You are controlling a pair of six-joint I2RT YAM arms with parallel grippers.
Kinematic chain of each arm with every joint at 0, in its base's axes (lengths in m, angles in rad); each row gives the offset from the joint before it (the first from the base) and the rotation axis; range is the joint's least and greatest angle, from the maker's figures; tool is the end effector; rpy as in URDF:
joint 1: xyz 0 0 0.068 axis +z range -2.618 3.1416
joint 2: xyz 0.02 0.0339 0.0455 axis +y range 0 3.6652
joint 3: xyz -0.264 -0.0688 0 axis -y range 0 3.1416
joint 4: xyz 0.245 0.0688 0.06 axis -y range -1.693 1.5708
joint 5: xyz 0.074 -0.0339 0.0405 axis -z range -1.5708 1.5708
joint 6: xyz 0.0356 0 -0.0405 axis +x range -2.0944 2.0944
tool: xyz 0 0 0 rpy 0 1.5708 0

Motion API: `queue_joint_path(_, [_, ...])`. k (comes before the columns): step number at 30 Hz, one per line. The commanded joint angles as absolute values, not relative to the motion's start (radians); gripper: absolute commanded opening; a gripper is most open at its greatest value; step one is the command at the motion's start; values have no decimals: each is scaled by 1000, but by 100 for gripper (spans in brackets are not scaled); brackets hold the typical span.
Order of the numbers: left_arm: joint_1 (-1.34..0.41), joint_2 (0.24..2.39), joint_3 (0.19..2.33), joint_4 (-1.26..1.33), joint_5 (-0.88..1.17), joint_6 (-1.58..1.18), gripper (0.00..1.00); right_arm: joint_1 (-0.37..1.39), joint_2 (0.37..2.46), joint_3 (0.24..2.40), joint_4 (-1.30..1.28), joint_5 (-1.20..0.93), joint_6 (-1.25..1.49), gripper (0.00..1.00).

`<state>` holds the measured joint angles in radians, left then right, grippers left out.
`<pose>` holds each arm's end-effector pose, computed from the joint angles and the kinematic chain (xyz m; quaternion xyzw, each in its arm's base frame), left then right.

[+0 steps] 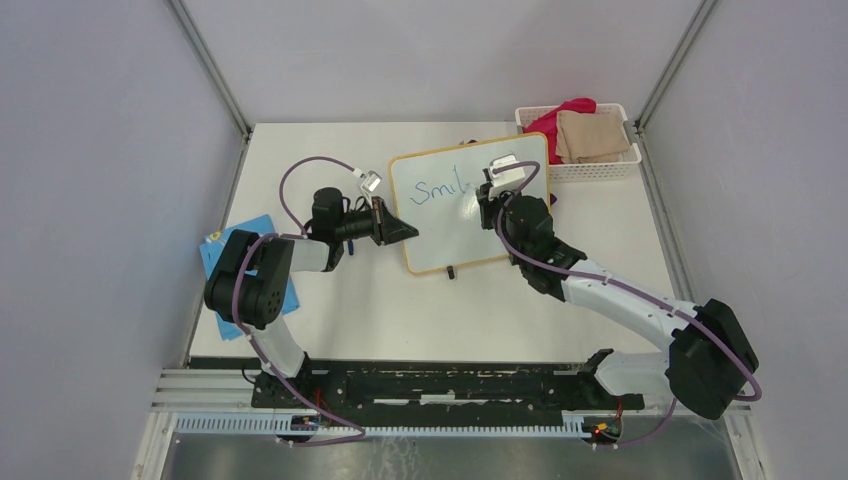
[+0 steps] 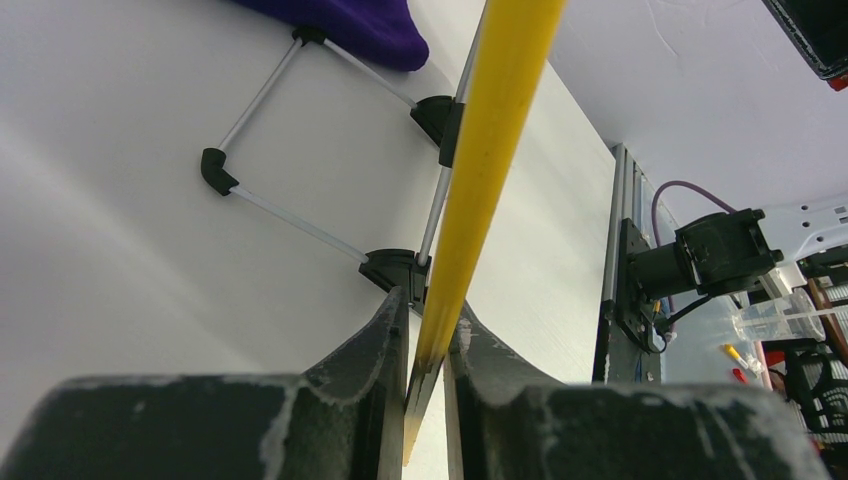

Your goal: Write a sentence on the whiteboard

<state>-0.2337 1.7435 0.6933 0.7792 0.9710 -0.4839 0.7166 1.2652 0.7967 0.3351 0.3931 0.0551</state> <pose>0.3142 -0.1050 0.1657 0.1923 0.7339 -0.5358 0.3706 0.2293 0.1816 0.2940 -0.1181 0.7399 0.1068 0.6536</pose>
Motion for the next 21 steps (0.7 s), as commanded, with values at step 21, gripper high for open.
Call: queue_joint_path(21, [-238,1722,701,729,951,-422,2,704,1300,880,361,344,47,0])
